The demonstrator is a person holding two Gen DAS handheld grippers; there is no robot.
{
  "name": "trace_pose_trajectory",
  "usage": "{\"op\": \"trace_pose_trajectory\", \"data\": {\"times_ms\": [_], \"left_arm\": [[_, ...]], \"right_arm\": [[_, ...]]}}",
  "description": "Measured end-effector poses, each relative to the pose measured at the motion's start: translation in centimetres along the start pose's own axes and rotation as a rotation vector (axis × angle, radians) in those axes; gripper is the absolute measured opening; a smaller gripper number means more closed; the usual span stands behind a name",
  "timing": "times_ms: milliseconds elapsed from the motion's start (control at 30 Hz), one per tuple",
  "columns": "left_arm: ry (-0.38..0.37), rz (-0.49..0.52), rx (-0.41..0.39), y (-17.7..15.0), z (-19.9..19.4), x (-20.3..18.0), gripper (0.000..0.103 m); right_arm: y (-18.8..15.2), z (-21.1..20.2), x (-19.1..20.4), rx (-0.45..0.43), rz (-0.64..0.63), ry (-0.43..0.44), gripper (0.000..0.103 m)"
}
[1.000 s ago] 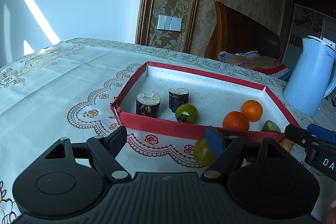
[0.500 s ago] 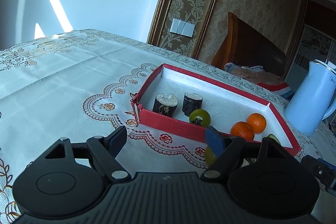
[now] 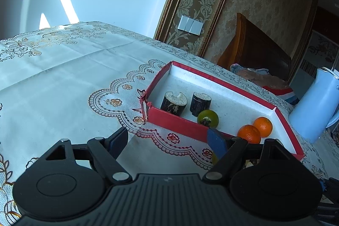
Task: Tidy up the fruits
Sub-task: 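Withdraw both tools from the tray back toward the row of produce, then close the right tool on the brown taro root beside the tray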
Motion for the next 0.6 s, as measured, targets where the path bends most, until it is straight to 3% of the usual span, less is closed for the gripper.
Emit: {"op": "trace_pose_trajectory", "data": {"times_ms": [500, 600], "left_arm": [[0.001, 0.009, 0.034, -0.1, 0.5, -0.2, 0.082], [0.001, 0.022, 0.034, -0.2, 0.5, -0.4, 0.082]], "right_arm": [[0.5, 4.1, 1.3, 0.081, -0.033, -0.003, 0.065], [0.6, 4.6, 1.6, 0.095, -0.041, 0.000, 0.055]]}}
Point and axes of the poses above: each gripper's, at about its wrist camera, not at the fingertips, and z roughly the way its jaws point, x to its left, y to its top, the point moved 5 cm from there along z, roughly the way its jaws point, and after that the axes turned 12 degrees about z, right-handed, at the moved point
